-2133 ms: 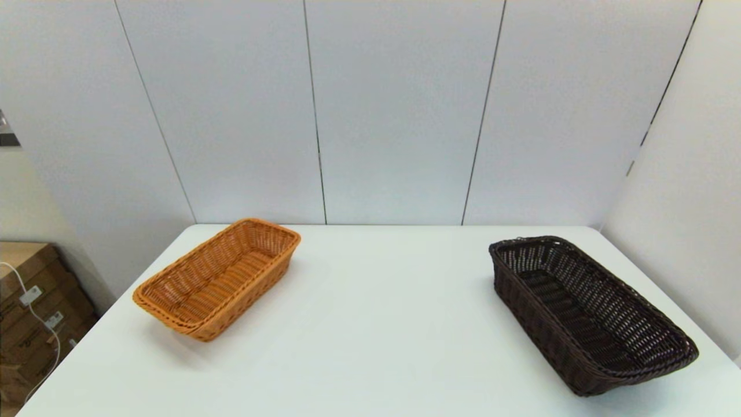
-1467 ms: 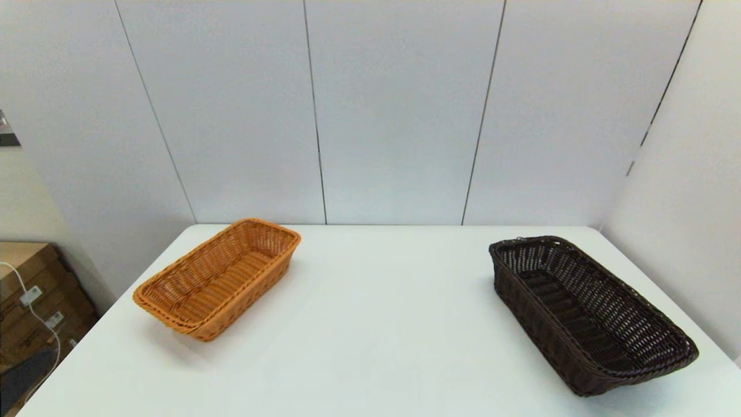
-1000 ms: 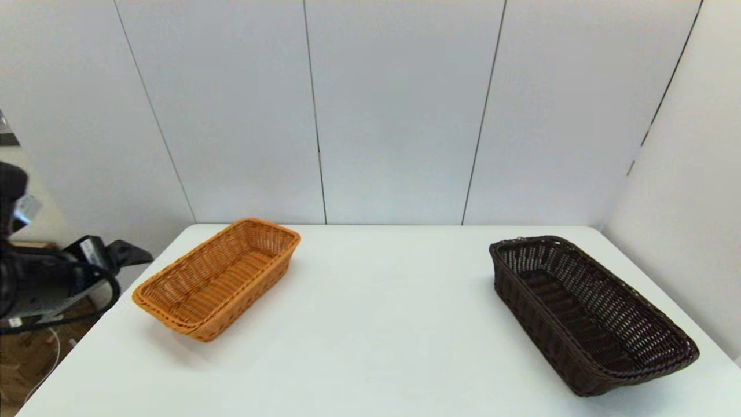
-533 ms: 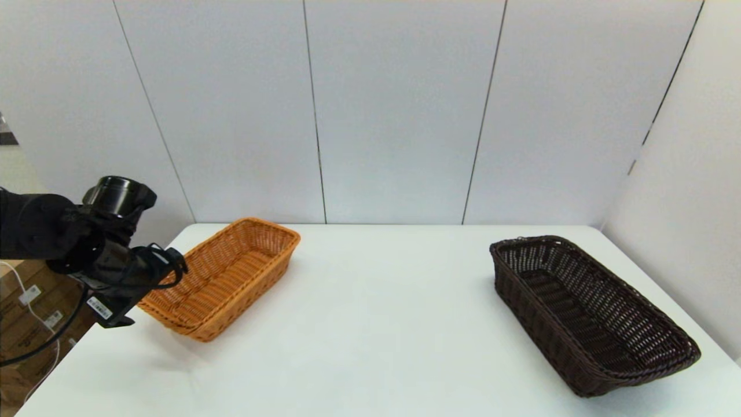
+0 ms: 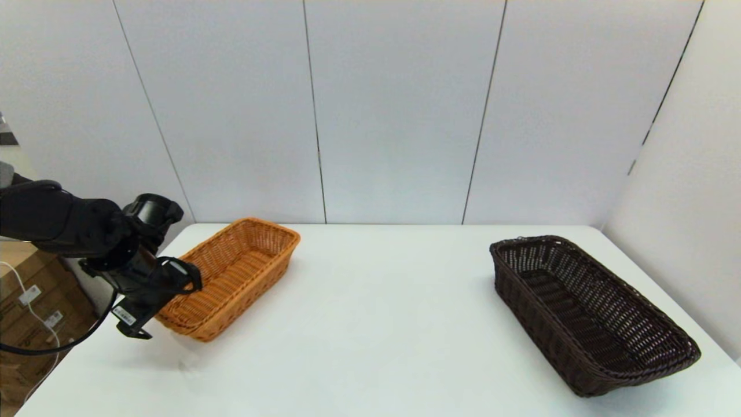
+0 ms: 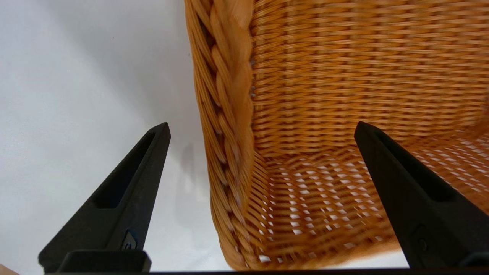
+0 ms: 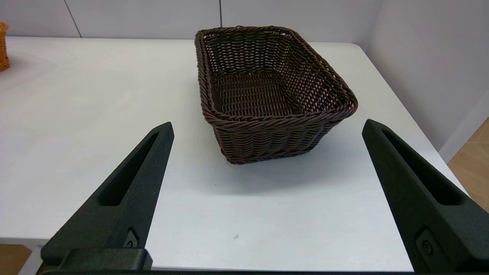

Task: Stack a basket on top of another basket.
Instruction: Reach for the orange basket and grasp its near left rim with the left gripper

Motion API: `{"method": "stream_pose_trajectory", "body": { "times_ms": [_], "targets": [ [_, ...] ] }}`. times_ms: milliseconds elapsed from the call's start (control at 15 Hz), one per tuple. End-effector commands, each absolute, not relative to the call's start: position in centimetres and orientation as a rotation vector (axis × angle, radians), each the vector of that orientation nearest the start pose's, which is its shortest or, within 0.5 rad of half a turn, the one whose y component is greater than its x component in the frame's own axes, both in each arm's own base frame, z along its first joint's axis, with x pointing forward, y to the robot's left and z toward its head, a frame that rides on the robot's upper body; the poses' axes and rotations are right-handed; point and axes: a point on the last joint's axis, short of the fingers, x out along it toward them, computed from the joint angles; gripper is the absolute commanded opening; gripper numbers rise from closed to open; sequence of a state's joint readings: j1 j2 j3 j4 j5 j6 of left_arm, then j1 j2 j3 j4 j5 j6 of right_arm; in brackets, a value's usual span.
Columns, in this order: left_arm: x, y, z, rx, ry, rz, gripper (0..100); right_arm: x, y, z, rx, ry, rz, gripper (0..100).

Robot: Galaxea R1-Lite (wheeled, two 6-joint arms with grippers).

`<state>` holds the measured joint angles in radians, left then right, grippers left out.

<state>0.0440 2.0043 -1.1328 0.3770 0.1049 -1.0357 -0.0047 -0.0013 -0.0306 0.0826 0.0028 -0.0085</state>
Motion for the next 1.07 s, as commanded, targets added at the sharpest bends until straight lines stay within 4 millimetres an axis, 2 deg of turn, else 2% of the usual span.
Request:
{"method": "stream_pose_trajectory", "body": {
  "times_ms": [67,733,800,1067],
  "targets": [
    [33.2,1.8,7.0,-0.892,1.145,0.751,100,-2.5,0.0,7.5,-0.009,0.052,-0.001,100],
    [33.5,2.9,6.9,-0.929,1.152,0.738,100,-2.5,0.0,7.5,-0.011,0.054,-0.003,100],
    [33.5,2.9,6.9,-0.930,1.153,0.737,0,-2.5,0.0,7.5,-0.011,0.054,-0.001,100],
    [33.5,3.1,7.0,-0.928,1.150,0.738,0,-2.5,0.0,7.5,-0.011,0.054,-0.003,100]
  ]
}}
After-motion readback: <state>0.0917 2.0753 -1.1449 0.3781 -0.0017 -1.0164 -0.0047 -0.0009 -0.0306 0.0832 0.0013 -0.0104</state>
